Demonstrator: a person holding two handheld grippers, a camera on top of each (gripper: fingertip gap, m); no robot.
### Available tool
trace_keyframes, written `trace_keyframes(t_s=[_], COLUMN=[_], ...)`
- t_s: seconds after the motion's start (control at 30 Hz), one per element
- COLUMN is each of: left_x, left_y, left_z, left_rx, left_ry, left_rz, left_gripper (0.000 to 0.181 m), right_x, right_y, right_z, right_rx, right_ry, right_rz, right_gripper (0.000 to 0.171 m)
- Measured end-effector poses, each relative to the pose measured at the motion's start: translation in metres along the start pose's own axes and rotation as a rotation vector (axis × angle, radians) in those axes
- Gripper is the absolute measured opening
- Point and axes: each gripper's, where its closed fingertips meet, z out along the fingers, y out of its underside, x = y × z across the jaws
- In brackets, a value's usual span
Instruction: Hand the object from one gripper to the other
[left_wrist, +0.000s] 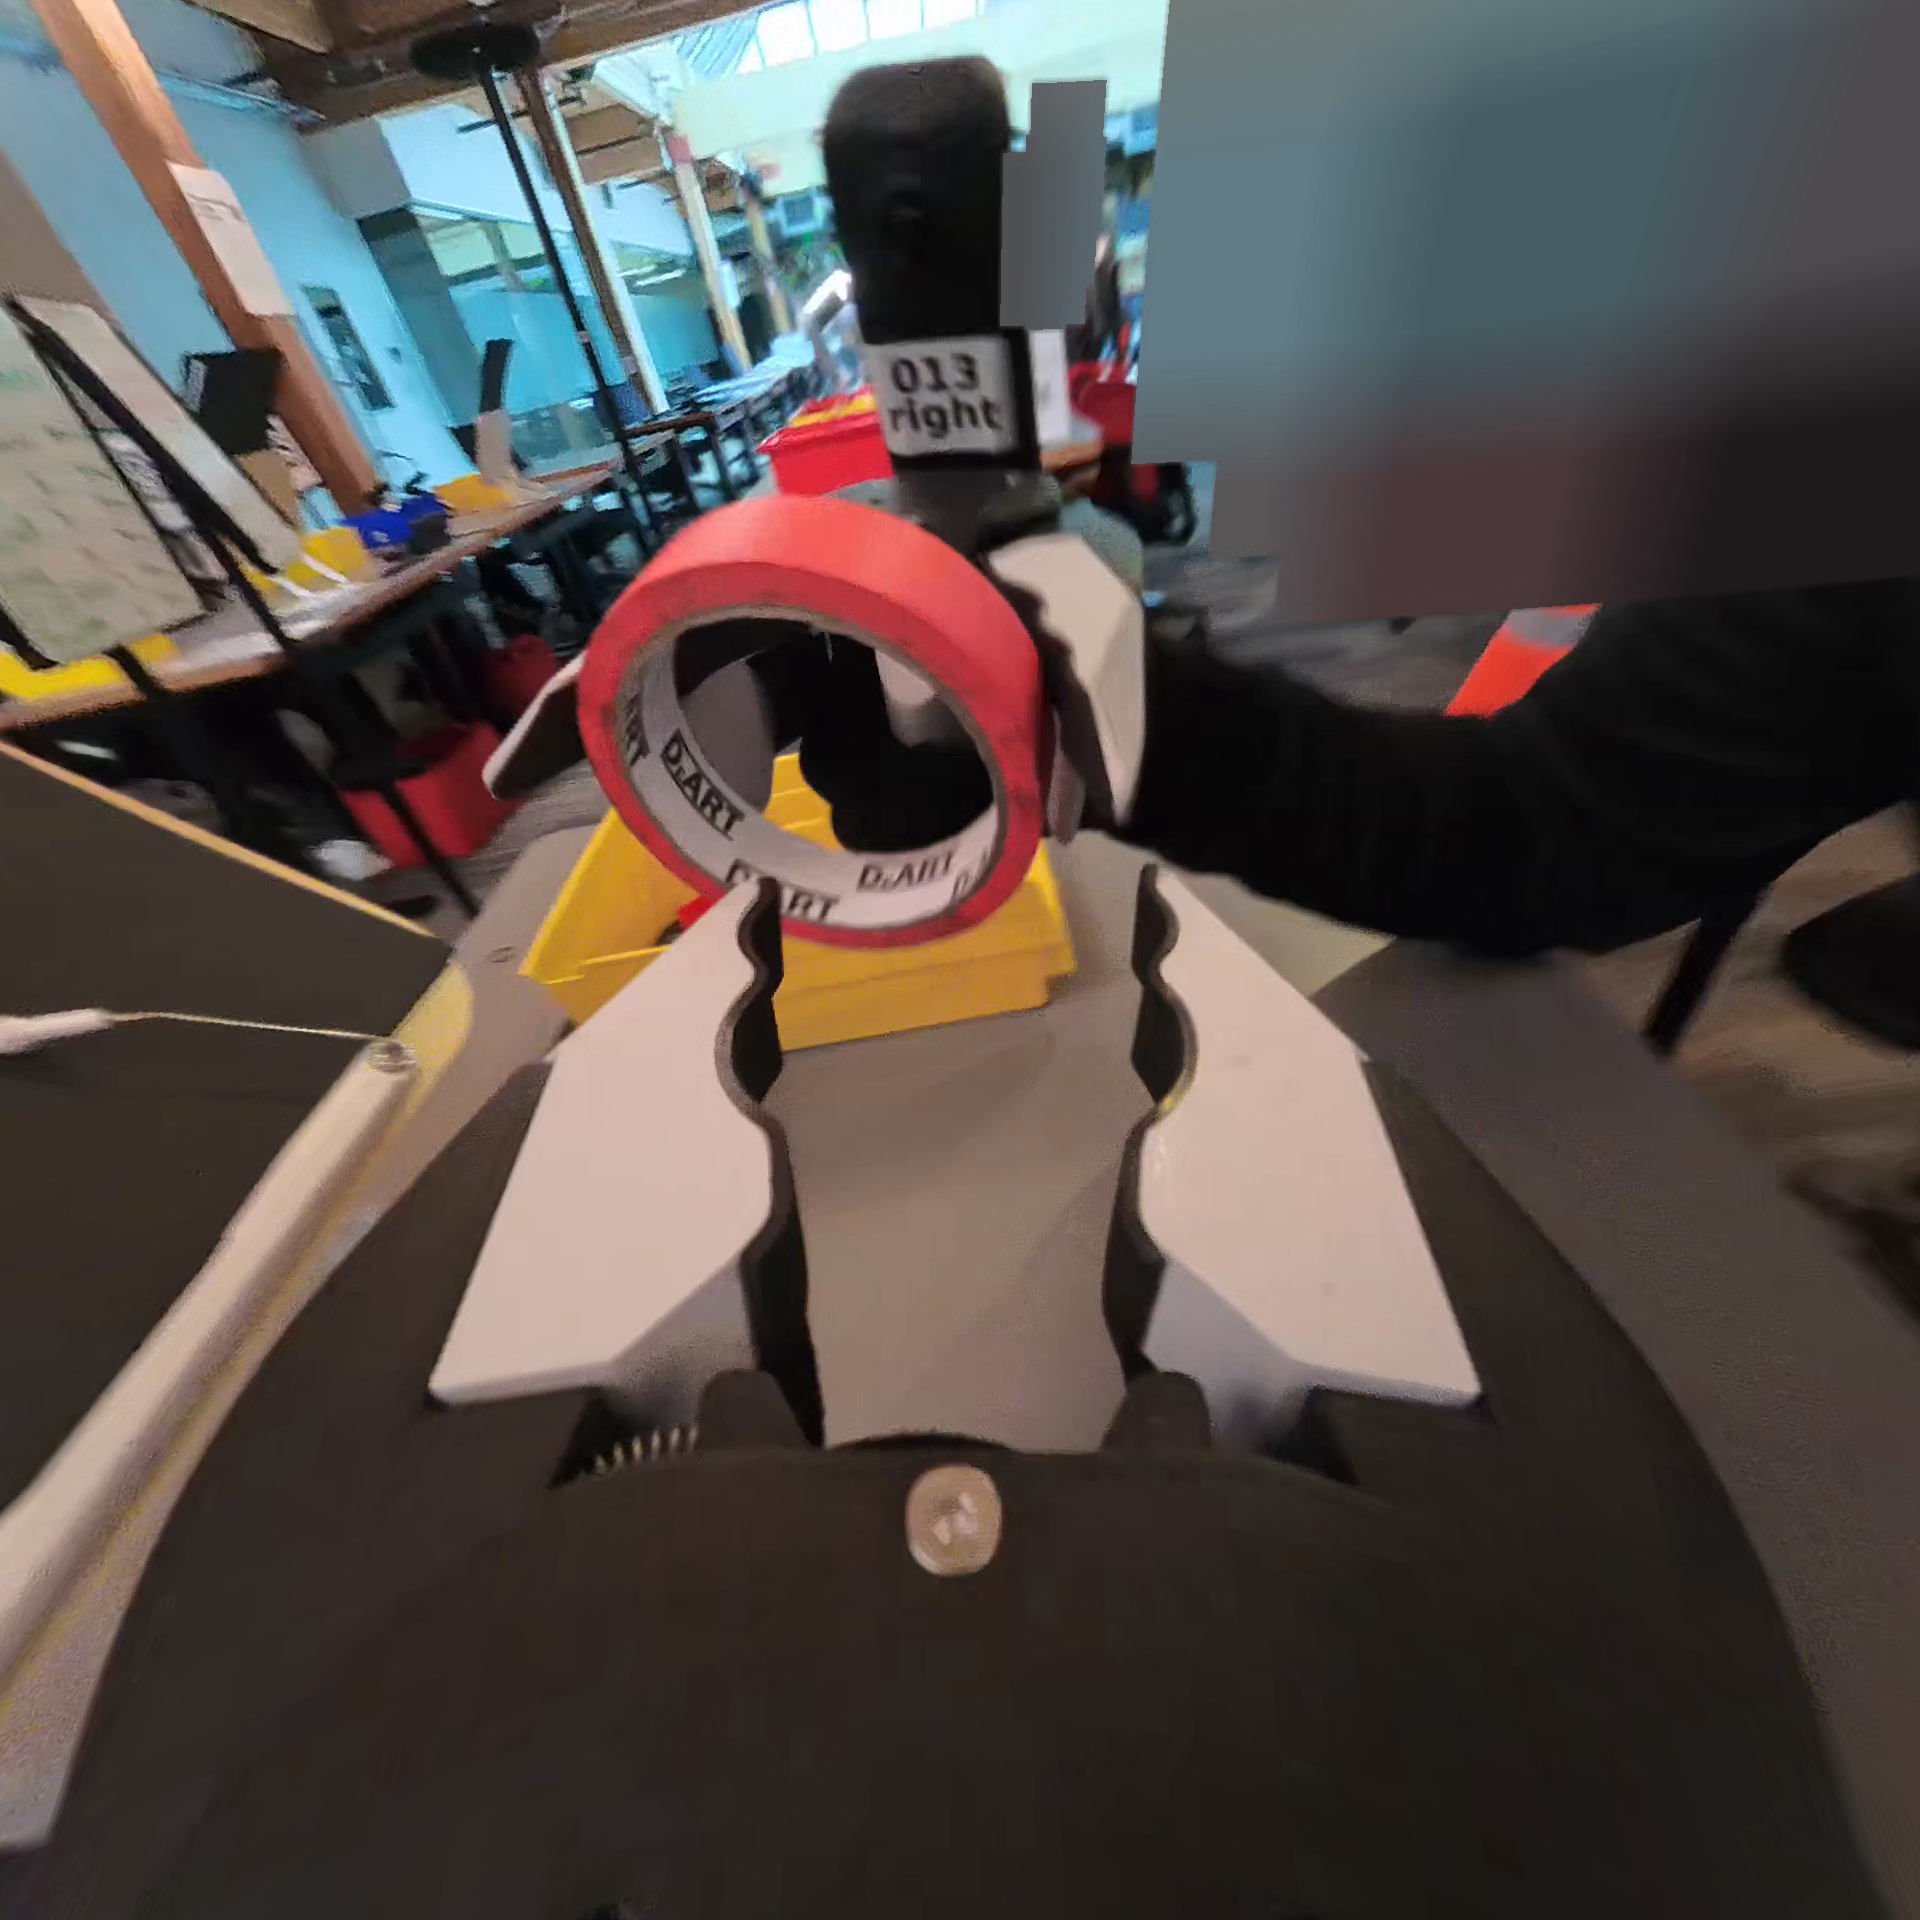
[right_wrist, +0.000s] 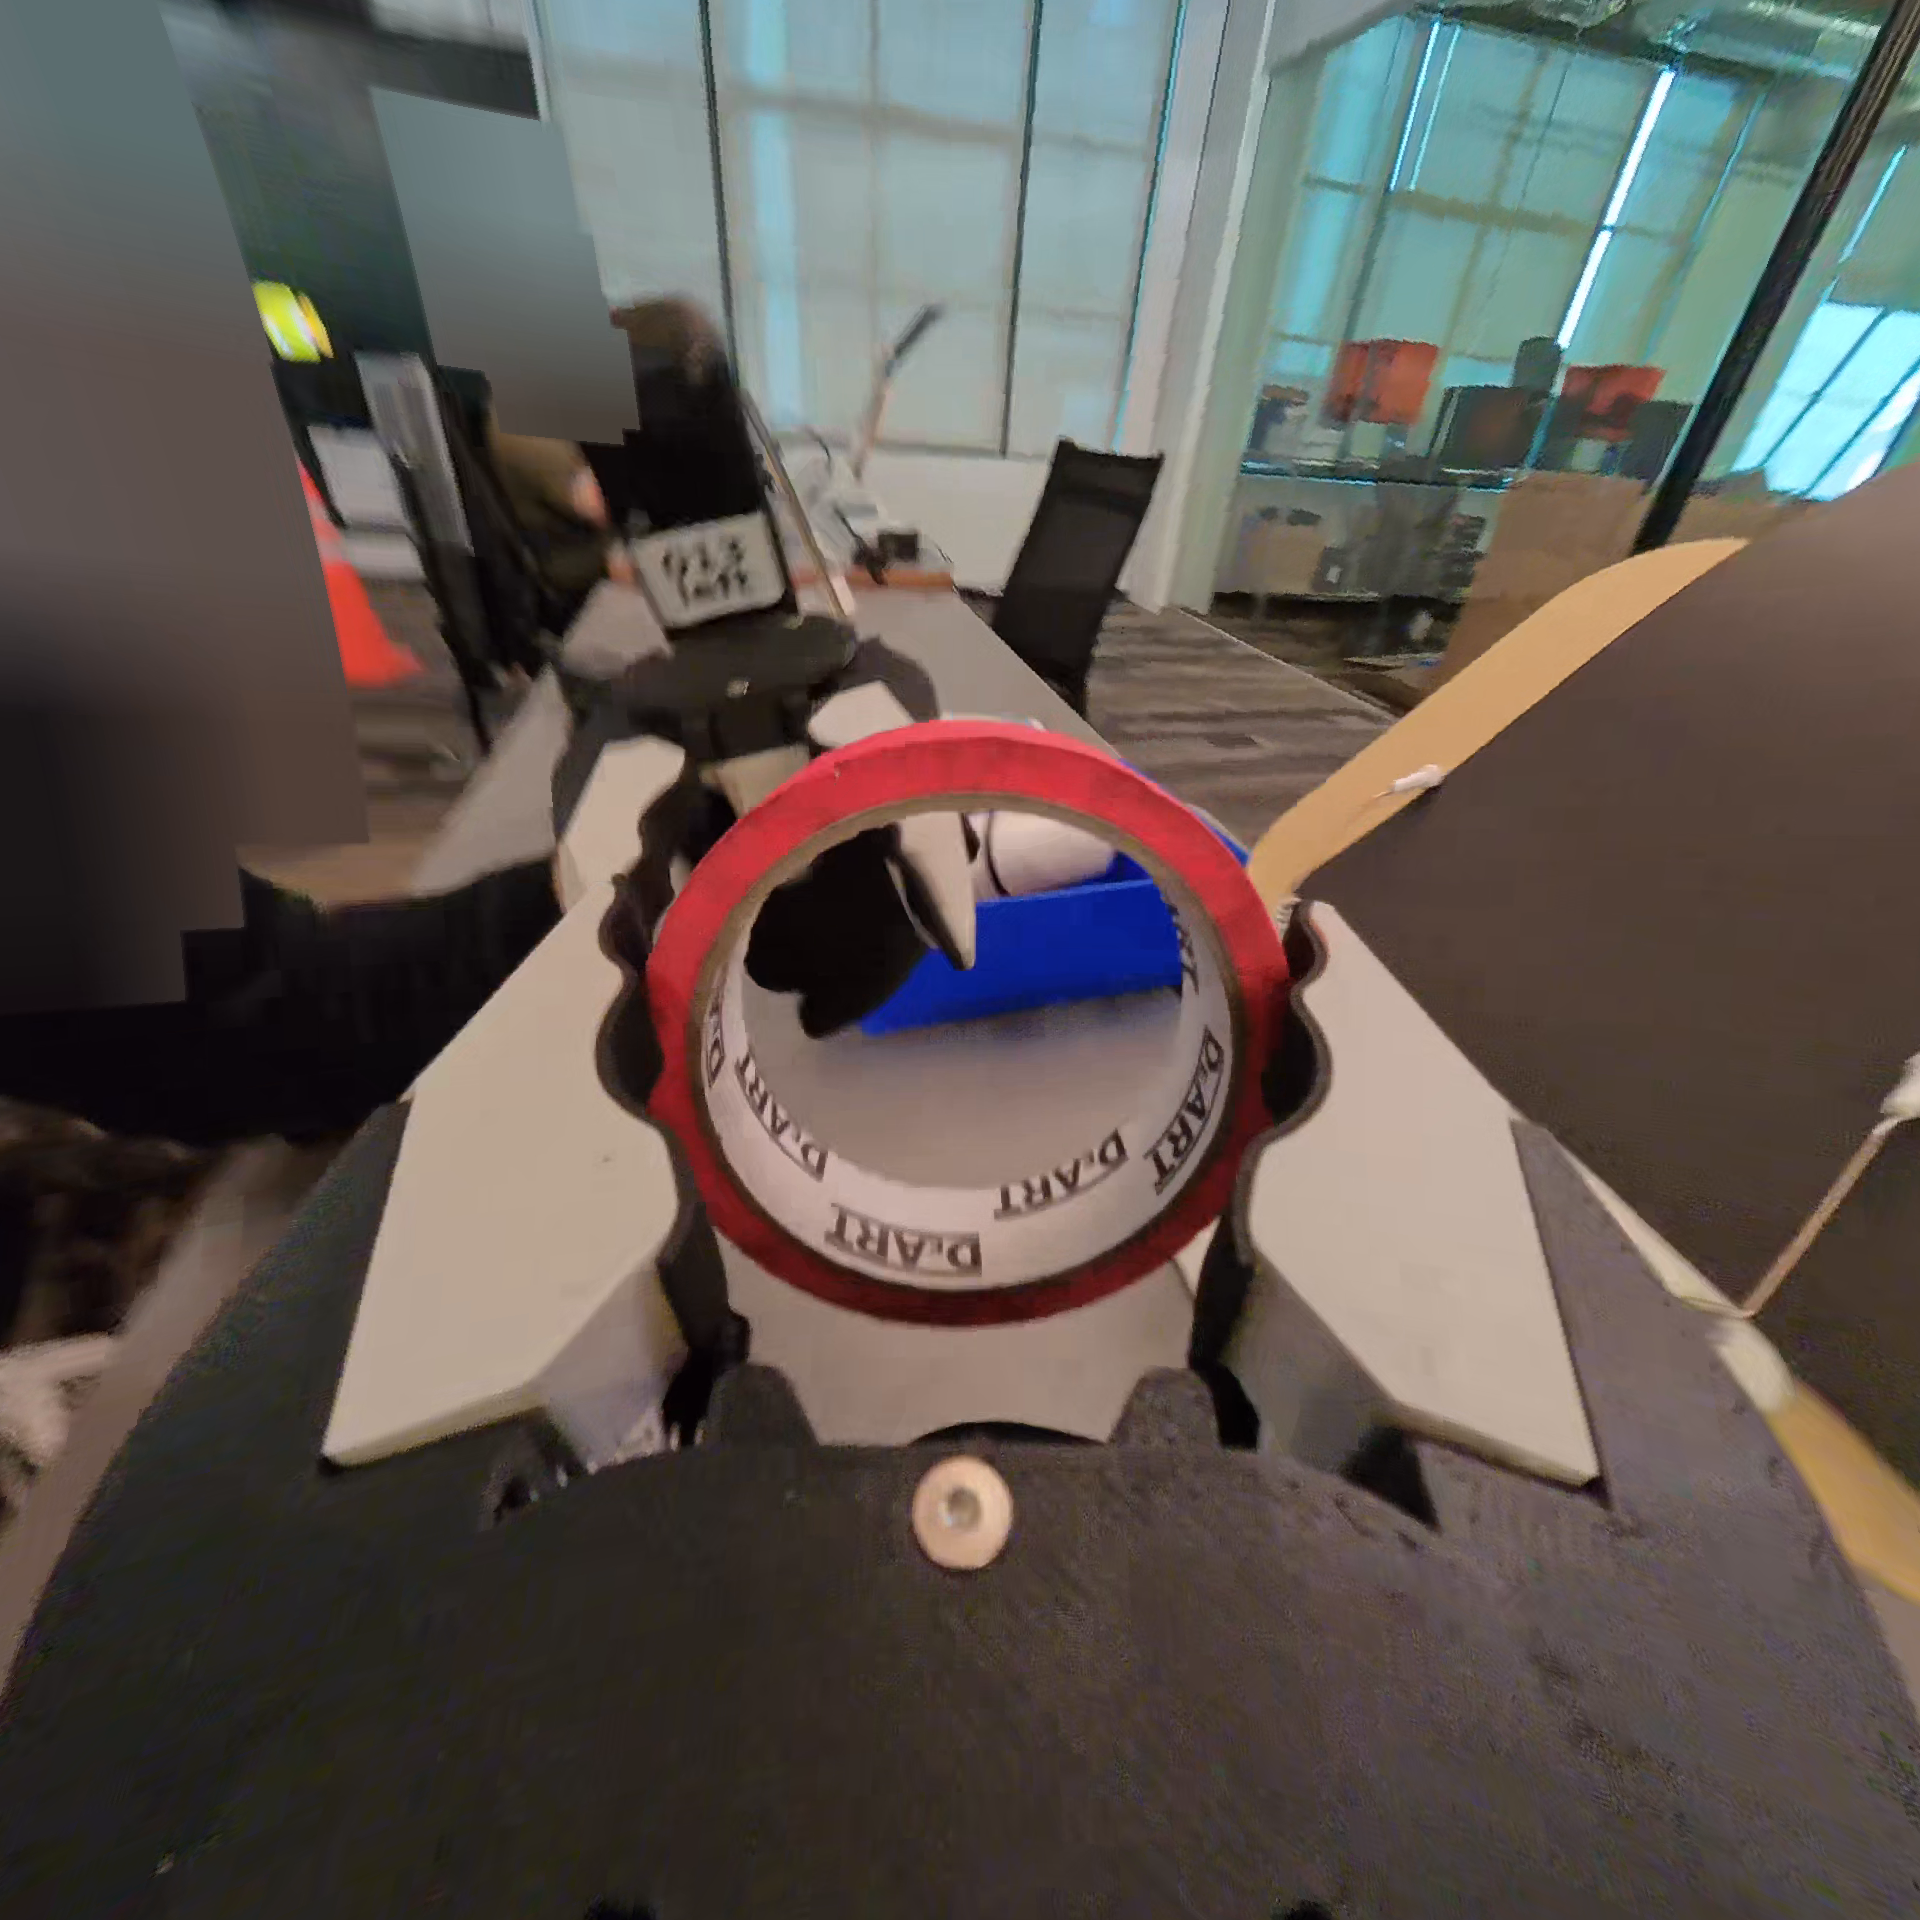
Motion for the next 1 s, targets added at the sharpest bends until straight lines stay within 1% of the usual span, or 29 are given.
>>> trace_keyframes(t_s=[0.07,0.17,0.23,0.27,0.33,0.4,0.43,0.5,0.57,0.63,0.73,0.83,1.0], left_x=[0.0,-0.007,-0.009,-0.006,-0.013,-0.014,-0.013,-0.002,0.005,0.013,0.016,0.026,0.038], left_y=[0.004,0.0,-0.001,0.0,0.006,0.011,0.009,0.005,0.008,0.007,0.007,0.003,0.009], left_z=[0.004,0.011,0.019,0.025,0.03,0.029,0.028,0.033,0.039,0.041,0.039,0.033,0.031], left_rx=[-0.049,-0.057,-0.049,-0.032,-0.027,-0.049,-0.037,-0.017,-0.017,0.015,0.03,0.058,0.016], left_ry=[-0.051,-0.155,-0.19,-0.17,-0.193,-0.194,-0.194,-0.146,-0.116,-0.056,-0.007,0.081,0.172], left_rz=[0.101,0.187,0.197,0.166,0.121,0.148,0.165,0.174,0.182,0.145,0.102,0.066,0.026], left_gripper=[0.064,0.062,0.063,0.064,0.062,0.064,0.061,0.05,0.032,0.023,0.021,0.02,0.018], right_x=[0.002,0.008,0.008,0.006,0.006,0.01,0.012,0.009,0.003,0.0,-0.004,-0.018,-0.033], right_y=[-0.008,-0.011,-0.006,-0.005,0.0,0.004,0.002,0.001,0.004,0.001,0.001,-0.002,0.006], right_z=[-0.004,-0.005,0.001,0.004,0.011,0.013,0.012,0.016,0.023,0.025,0.025,0.024,0.025], right_rx=[0.075,0.134,0.139,0.163,0.177,0.184,0.21,0.231,0.225,0.243,0.232,0.223,0.162], right_ry=[-0.043,-0.065,-0.093,-0.12,-0.141,-0.139,-0.145,-0.169,-0.184,-0.204,-0.219,-0.304,-0.375], right_rz=[0.109,0.225,0.293,0.318,0.365,0.39,0.419,0.45,0.452,0.468,0.453,0.454,0.427], right_gripper=[0.118,0.116,0.115,0.115,0.115,0.114,0.114,0.114,0.114,0.114,0.114,0.114,0.114])
